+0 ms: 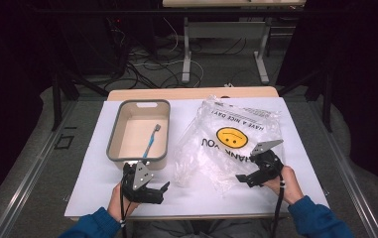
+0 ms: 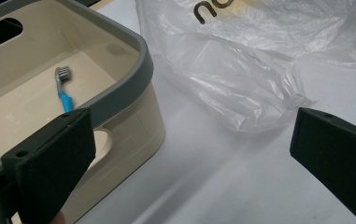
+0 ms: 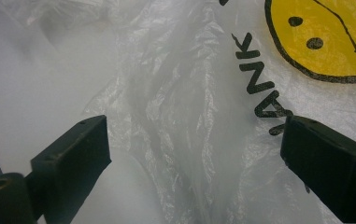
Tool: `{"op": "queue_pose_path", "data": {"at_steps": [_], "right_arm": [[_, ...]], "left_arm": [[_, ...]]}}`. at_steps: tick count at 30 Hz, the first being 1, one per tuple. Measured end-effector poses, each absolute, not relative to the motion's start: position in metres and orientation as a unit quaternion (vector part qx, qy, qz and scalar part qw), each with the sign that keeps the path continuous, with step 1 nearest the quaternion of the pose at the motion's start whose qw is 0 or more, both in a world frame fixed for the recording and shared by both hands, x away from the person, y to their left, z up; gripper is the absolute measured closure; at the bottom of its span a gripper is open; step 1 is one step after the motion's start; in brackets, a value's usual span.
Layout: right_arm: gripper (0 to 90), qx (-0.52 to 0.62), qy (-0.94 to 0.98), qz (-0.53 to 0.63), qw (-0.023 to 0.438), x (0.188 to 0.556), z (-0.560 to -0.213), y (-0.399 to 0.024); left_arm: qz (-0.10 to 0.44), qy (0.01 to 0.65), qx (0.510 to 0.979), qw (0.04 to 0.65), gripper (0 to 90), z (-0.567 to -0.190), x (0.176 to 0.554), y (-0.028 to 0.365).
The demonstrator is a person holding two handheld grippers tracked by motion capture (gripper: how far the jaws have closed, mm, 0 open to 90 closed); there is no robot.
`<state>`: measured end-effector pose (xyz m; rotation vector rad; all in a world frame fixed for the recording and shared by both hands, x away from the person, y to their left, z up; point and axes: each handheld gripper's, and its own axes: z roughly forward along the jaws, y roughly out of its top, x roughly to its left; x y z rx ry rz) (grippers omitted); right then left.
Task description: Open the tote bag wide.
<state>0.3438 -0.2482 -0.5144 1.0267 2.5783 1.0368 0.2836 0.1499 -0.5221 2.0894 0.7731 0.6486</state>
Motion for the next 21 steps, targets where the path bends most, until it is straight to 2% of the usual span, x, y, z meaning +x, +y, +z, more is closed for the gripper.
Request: {"op": "queue_pose_path", "data": {"at_steps": [10,13,15,17,19,20,21], "right_arm": [[23.3,0.345,0.875,0.328,0.085,0.347,-0.522,-0.244],[32.7,0.348,0.879,0.316,0.084,0.347,-0.524,-0.241],[34.6,0.349,0.881,0.308,0.081,0.347,-0.525,-0.241],[42.1,0.349,0.883,0.304,0.082,0.346,-0.527,-0.239],[44.7,0.348,0.883,0.305,0.082,0.346,-0.529,-0.238],[50.5,0.34,0.886,0.303,0.082,0.348,-0.53,-0.239],[50.5,0.34,0.886,0.303,0.082,0.348,-0.53,-0.239]], "left_arm": [[0.255,0.297,0.831,0.394,0.5,-0.523,0.284,0.15],[0.25,0.3,0.83,0.398,0.5,-0.524,0.284,0.149],[0.249,0.3,0.83,0.399,0.5,-0.524,0.284,0.149],[0.249,0.299,0.83,0.399,0.5,-0.524,0.284,0.149],[0.249,0.298,0.831,0.399,0.5,-0.524,0.284,0.149],[0.252,0.296,0.831,0.397,0.5,-0.524,0.284,0.149],[0.251,0.297,0.832,0.397,0.5,-0.524,0.284,0.149]]}}
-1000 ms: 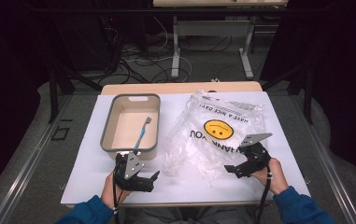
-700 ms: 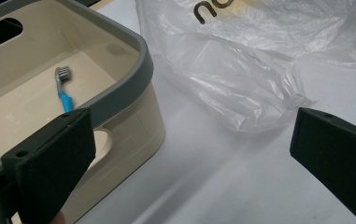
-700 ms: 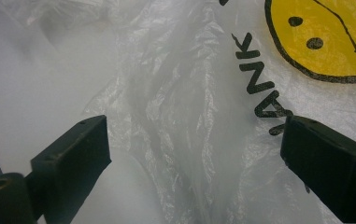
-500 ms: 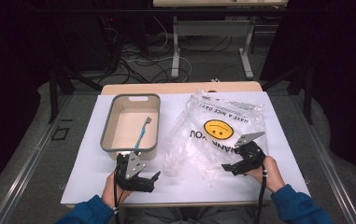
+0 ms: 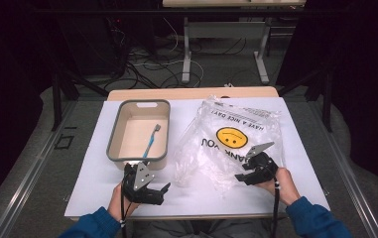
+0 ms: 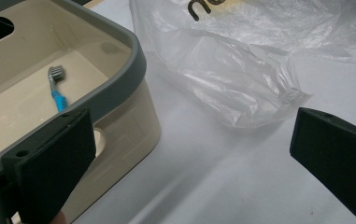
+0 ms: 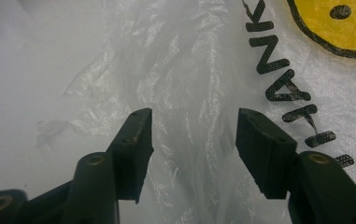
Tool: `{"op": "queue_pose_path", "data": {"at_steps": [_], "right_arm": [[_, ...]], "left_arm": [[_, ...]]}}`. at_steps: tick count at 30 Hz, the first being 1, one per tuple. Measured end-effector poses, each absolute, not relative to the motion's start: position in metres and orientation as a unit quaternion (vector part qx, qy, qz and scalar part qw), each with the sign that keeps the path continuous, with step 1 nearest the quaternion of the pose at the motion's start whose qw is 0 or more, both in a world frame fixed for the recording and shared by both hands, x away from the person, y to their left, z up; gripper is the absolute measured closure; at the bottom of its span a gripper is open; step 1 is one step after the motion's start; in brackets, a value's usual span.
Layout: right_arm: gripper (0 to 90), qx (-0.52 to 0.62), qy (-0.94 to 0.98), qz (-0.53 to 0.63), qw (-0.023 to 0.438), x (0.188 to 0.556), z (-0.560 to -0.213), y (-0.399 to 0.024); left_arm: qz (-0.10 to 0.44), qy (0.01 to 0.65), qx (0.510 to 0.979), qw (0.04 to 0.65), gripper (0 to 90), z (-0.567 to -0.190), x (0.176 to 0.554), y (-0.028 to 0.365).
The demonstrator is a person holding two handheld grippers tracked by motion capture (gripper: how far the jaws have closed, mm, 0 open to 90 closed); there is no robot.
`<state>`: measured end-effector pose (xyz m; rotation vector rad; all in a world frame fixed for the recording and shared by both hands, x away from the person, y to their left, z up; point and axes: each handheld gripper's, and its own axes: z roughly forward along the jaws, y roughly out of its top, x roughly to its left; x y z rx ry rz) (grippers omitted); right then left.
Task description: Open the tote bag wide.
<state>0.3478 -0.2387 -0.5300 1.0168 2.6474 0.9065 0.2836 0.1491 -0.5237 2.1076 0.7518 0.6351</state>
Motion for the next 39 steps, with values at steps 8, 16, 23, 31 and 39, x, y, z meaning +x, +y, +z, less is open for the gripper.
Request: {"op": "queue_pose_path", "data": {"at_steps": [8,16,23,31,39], "right_arm": [[66.7,0.352,0.887,0.289,0.079,0.347,-0.532,-0.239],[67.5,0.346,0.89,0.283,0.088,0.349,-0.537,-0.239],[80.6,0.362,0.889,0.266,0.088,0.347,-0.54,-0.236],[90.0,0.361,0.891,0.257,0.093,0.348,-0.538,-0.237],[90.0,0.364,0.881,0.281,0.112,0.346,-0.532,-0.239]], "left_arm": [[0.248,0.292,0.835,0.394,0.6,-0.525,0.283,0.147],[0.252,0.284,0.84,0.387,0.6,-0.525,0.284,0.143],[0.245,0.27,0.848,0.384,0.6,-0.528,0.283,0.129],[0.233,0.255,0.857,0.382,0.8,-0.531,0.287,0.106],[0.231,0.239,0.865,0.375,1.4,-0.533,0.295,0.08]]}}
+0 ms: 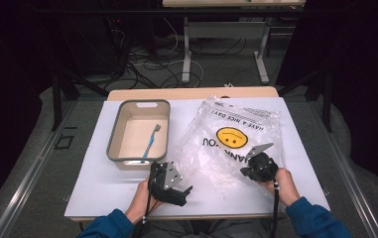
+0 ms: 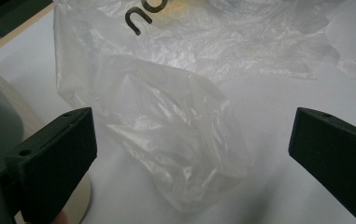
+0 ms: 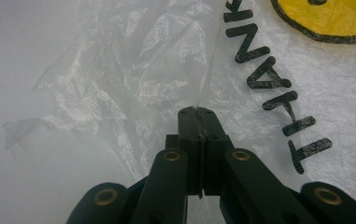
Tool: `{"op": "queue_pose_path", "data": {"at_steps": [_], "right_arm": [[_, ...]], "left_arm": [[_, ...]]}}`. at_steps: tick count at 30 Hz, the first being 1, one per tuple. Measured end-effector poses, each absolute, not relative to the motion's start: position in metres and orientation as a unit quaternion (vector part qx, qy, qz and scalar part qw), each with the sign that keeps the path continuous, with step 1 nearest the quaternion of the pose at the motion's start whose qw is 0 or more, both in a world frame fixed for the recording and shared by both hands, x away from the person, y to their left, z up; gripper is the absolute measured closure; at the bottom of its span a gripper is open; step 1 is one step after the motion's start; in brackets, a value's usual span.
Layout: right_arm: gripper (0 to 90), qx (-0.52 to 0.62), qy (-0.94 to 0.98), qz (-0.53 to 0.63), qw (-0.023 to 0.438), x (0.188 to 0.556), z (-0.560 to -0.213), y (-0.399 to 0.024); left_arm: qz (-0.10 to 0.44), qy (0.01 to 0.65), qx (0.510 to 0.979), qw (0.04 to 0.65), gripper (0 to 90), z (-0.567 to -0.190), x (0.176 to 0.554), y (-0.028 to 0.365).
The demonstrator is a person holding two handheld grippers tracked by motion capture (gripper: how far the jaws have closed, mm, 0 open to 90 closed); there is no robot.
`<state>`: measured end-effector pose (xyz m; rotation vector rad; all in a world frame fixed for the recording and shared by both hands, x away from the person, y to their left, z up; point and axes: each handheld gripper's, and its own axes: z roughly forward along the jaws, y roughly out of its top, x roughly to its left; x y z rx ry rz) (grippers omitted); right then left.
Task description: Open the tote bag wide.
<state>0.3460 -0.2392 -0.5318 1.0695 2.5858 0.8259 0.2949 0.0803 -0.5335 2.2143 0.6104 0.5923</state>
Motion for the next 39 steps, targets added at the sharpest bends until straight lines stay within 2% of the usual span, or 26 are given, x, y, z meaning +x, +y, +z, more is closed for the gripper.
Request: {"op": "queue_pose_path", "data": {"at_steps": [7,8,11,12,13,14,18,20,21,26,28,39], "right_arm": [[90.0,0.363,0.876,0.292,0.127,0.345,-0.525,-0.243],[90.0,0.367,0.872,0.297,0.132,0.345,-0.524,-0.243],[90.0,0.366,0.87,0.301,0.137,0.345,-0.521,-0.244],[90.0,0.366,0.87,0.301,0.137,0.345,-0.521,-0.244],[90.0,0.366,0.868,0.305,0.141,0.345,-0.519,-0.245],[90.0,0.366,0.868,0.305,0.141,0.345,-0.519,-0.245],[90.0,0.361,0.867,0.311,0.149,0.345,-0.516,-0.248],[90.0,0.365,0.863,0.313,0.153,0.344,-0.515,-0.248],[90.0,0.365,0.863,0.313,0.153,0.344,-0.515,-0.248],[90.0,0.363,0.862,0.313,0.166,0.345,-0.512,-0.25],[90.0,0.367,0.86,0.314,0.166,0.345,-0.51,-0.251],[90.0,0.373,0.848,0.327,0.187,0.348,-0.5,-0.256]], "left_arm": [[0.241,0.241,0.871,0.354,4.6,-0.535,0.302,0.069],[0.244,0.247,0.871,0.349,13.9,-0.535,0.303,0.068],[0.248,0.249,0.872,0.341,21.3,-0.536,0.306,0.065],[0.254,0.253,0.87,0.34,21.3,-0.537,0.306,0.065],[0.246,0.262,0.869,0.339,30.2,-0.536,0.306,0.064],[0.246,0.251,0.872,0.34,30.2,-0.536,0.308,0.064],[0.241,0.259,0.871,0.339,50.4,-0.539,0.309,0.061],[0.25,0.258,0.869,0.34,64.7,-0.54,0.31,0.059],[0.247,0.256,0.871,0.338,64.7,-0.538,0.311,0.06],[0.259,0.272,0.861,0.344,82.3,-0.54,0.317,0.059],[0.26,0.269,0.861,0.344,85.9,-0.538,0.319,0.059],[0.294,0.287,0.831,0.376,87.3,-0.531,0.328,0.058]]}}
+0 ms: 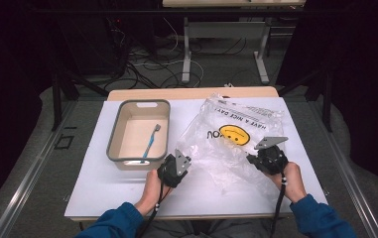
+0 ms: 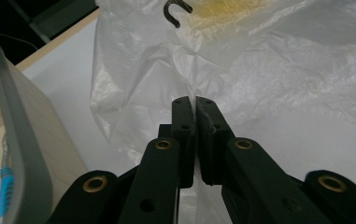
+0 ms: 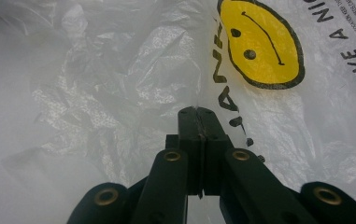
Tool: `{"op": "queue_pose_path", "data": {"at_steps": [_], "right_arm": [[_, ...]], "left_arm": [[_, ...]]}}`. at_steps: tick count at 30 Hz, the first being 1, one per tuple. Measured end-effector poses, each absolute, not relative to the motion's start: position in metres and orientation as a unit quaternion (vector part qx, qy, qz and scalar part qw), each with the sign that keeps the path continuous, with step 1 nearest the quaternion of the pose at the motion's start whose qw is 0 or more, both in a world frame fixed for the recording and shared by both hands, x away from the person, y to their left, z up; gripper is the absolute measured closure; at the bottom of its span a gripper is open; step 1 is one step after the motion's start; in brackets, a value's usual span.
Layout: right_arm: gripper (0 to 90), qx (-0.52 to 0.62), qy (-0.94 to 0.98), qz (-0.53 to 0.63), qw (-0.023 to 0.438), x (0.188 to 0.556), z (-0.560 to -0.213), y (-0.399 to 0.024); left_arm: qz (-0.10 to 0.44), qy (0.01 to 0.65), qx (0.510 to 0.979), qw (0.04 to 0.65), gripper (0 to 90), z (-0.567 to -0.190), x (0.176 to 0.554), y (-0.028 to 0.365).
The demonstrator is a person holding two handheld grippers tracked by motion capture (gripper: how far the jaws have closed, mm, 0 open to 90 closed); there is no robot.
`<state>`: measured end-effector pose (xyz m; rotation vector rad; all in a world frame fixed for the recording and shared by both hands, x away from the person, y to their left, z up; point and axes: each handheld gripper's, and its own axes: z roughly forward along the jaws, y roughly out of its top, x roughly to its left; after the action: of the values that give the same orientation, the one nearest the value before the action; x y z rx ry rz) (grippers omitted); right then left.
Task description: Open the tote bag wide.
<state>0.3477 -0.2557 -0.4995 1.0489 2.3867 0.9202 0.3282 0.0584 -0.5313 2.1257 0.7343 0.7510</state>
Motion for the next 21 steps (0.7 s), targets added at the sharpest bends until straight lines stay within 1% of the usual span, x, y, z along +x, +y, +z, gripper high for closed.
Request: {"op": "queue_pose_path", "data": {"at_steps": [5,8,10,11,12,13,20,21], "right_arm": [[90.0,0.377,0.843,0.331,0.194,0.35,-0.495,-0.258],[90.0,0.378,0.837,0.333,0.212,0.353,-0.486,-0.26],[90.0,0.381,0.834,0.339,0.212,0.354,-0.484,-0.26],[90.0,0.382,0.832,0.342,0.214,0.355,-0.482,-0.26],[90.0,0.379,0.83,0.344,0.22,0.357,-0.48,-0.26],[90.0,0.379,0.83,0.344,0.22,0.357,-0.48,-0.26],[90.0,0.386,0.82,0.351,0.236,0.365,-0.473,-0.261],[90.0,0.39,0.816,0.354,0.238,0.366,-0.47,-0.262]], "left_arm": [[0.304,0.291,0.818,0.392,87.3,-0.523,0.329,0.06],[0.304,0.291,0.816,0.395,86.8,-0.52,0.33,0.059],[0.305,0.29,0.817,0.395,86.2,-0.52,0.331,0.058],[0.303,0.285,0.82,0.393,85.4,-0.519,0.332,0.057],[0.306,0.285,0.817,0.396,82.8,-0.52,0.333,0.056],[0.302,0.285,0.82,0.394,82.8,-0.52,0.334,0.056],[0.301,0.281,0.822,0.393,74.2,-0.519,0.338,0.054],[0.302,0.281,0.821,0.394,71.3,-0.519,0.338,0.054]]}}
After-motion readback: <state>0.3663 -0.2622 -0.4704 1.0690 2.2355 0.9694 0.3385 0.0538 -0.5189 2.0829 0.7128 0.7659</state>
